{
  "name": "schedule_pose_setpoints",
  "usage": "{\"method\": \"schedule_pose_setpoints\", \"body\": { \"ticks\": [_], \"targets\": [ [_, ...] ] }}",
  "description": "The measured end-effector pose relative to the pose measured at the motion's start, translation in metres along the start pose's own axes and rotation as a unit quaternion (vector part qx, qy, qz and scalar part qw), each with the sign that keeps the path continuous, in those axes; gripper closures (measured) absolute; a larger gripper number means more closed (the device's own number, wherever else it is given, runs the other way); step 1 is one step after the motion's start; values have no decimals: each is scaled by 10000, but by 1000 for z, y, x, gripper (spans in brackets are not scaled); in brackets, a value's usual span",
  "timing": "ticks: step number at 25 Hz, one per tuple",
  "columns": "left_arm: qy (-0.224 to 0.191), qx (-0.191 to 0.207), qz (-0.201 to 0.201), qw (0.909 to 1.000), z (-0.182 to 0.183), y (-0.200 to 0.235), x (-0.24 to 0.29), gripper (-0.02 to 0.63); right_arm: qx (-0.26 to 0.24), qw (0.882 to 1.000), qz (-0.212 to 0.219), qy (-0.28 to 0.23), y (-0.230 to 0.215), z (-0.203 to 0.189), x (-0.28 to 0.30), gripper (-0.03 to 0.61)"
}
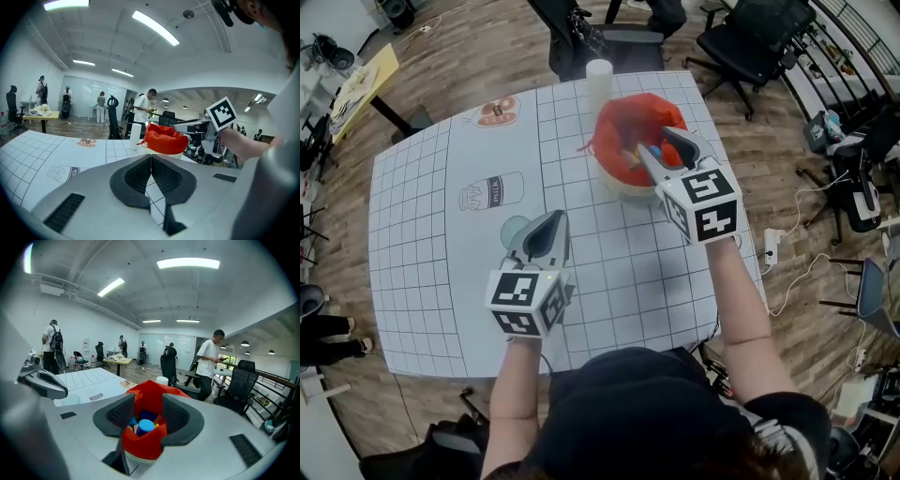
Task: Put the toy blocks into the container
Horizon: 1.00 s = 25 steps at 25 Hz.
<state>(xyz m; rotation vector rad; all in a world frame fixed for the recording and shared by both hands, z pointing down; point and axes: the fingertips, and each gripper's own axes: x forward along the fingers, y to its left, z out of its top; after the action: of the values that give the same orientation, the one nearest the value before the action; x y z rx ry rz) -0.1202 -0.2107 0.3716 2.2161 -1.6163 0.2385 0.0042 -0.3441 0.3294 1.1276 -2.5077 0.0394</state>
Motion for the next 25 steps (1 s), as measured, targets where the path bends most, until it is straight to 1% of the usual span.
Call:
{"method": "schedule_pose_setpoints", "body": {
  "ticks": [2,4,7,11,19,25],
  "targets": [
    [14,-3,-20,10000,-1,-1,2,588,17,10000,52,25,2,-2,1,380],
    [22,2,-45,10000,-1,-2,3,588,24,10000,61,-5,3,-3,0,394],
    [22,0,-76,10000,-1,-4,5,588,34,10000,15,-49,1,-3,-4,418],
    [6,6,-118,9999,-1,-7,5,588,96,9999,-62,-90,-3,-3,-14,434],
    [-126,30,-137,9998,5,-13,-5,588,332,9991,-152,-228,1,-9,-48,480],
    [-237,60,-147,9996,7,-18,-15,588,492,9979,-335,-247,5,-27,-77,524]
  ]
}}
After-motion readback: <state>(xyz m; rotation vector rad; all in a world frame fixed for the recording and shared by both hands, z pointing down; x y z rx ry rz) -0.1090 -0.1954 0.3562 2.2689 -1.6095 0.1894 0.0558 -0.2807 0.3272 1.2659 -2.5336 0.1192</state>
